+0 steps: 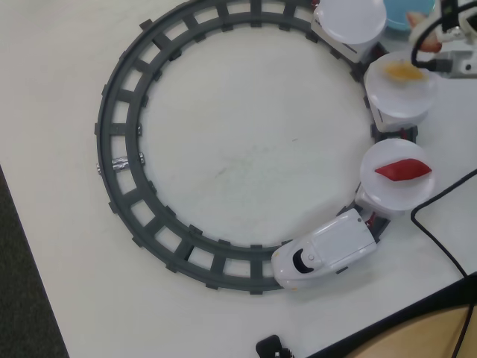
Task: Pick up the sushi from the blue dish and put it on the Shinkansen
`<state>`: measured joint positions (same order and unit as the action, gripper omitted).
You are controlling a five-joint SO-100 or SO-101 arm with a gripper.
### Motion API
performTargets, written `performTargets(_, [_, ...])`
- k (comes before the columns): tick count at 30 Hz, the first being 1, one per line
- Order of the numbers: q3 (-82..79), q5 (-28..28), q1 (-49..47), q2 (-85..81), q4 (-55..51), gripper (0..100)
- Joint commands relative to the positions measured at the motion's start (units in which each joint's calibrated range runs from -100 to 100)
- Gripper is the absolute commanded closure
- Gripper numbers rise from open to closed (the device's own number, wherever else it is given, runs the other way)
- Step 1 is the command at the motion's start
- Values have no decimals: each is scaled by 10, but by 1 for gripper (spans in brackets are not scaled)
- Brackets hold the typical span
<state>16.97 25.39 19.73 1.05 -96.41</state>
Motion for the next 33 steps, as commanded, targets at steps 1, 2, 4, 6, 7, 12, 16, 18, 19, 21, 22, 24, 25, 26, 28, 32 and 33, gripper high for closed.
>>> performTargets(1, [113, 3, 25, 91, -8, 98])
performTargets(2, [131, 3, 28, 114, -8, 98])
performTargets(4, [161, 3, 32, 151, -8, 98])
performTargets(6, [185, 3, 33, 181, -8, 98])
performTargets(7, [193, 3, 33, 193, -8, 98])
performTargets(12, [227, 3, 29, 238, -2, 98])
performTargets(16, [248, 2, 28, 262, 1, 98])
performTargets(18, [258, 2, 28, 273, 2, 98])
performTargets(19, [264, 2, 28, 279, 2, 98])
performTargets(21, [275, 1, 28, 291, 2, 98])
performTargets(22, [281, 0, 28, 296, 2, 98])
performTargets(24, [289, -2, 27, 307, 2, 98])
performTargets(25, [293, -3, 27, 312, 3, 98])
performTargets(26, [297, -3, 26, 316, 4, 98])
performTargets(28, [299, -4, 23, 321, 8, 98])
performTargets(32, [298, -4, 17, 325, 9, 98])
performTargets(33, [298, -4, 17, 325, 9, 98])
